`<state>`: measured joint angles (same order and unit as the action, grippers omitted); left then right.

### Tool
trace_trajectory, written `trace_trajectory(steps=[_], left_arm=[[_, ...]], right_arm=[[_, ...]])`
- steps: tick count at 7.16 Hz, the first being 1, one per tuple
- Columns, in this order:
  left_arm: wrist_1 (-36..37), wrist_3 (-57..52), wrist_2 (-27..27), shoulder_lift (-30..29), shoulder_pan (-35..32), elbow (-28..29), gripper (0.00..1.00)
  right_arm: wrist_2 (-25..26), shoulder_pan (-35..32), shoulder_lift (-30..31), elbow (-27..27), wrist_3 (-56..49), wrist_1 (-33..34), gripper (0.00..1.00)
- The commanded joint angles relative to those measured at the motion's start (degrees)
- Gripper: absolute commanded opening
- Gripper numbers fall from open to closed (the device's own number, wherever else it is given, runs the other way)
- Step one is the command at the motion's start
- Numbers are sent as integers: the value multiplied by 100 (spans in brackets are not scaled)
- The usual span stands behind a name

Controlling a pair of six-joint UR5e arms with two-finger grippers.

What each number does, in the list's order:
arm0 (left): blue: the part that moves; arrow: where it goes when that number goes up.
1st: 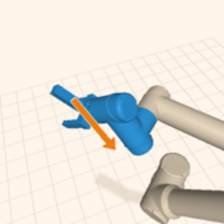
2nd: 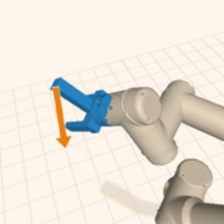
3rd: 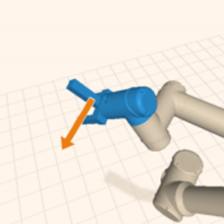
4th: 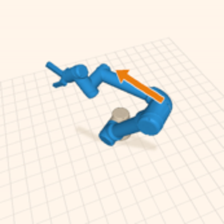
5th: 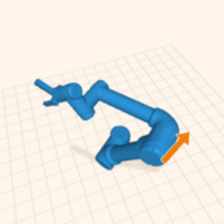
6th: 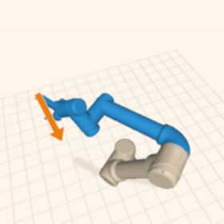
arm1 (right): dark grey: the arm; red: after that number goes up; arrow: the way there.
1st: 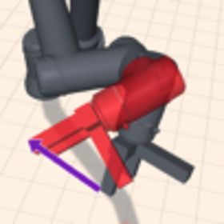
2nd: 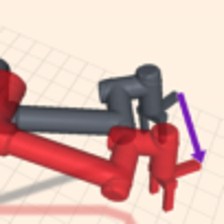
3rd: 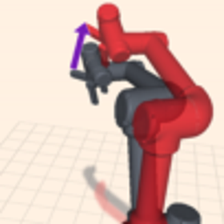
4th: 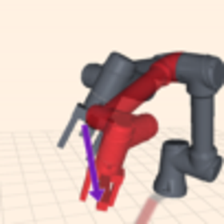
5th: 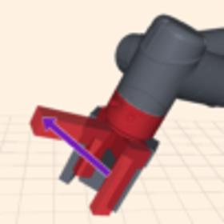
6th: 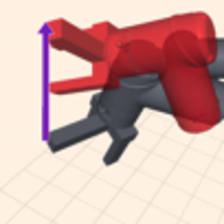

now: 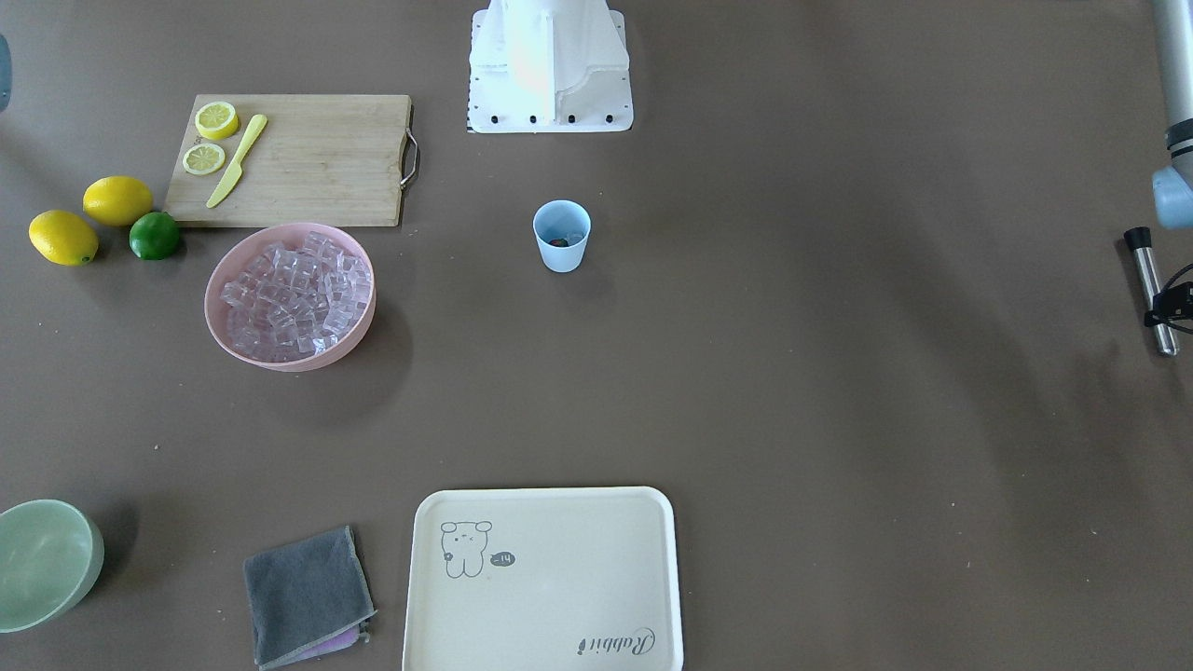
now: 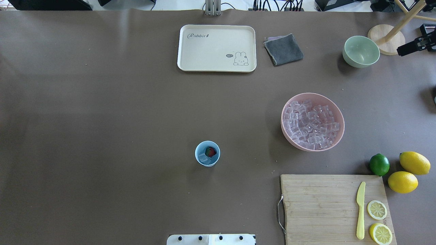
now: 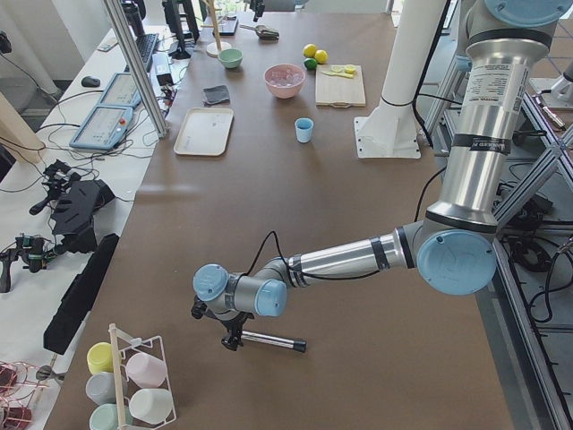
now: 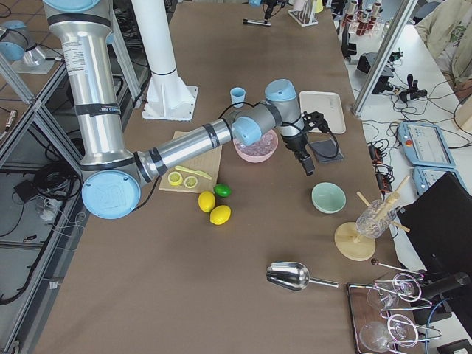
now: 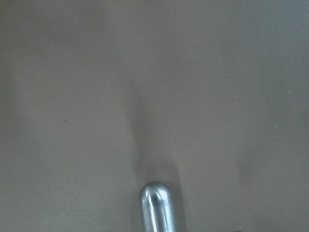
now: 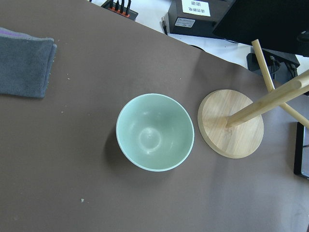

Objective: Mash ice and strawberries in cup

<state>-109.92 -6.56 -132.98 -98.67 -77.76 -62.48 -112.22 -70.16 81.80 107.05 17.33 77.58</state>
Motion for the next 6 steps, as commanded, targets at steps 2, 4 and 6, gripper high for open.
trace_trajectory(steps=[2,4,6], left_arm=[[6,23,235,-39,85,96,78],[6,41,299,-56,94,122,78],[6,50,308,-56,112,131,75]], right_arm=[[52,29,2,9,16,-50,100],[52,29,2,18,16,-58,100],[60,29,11,18,-1,-58,100]])
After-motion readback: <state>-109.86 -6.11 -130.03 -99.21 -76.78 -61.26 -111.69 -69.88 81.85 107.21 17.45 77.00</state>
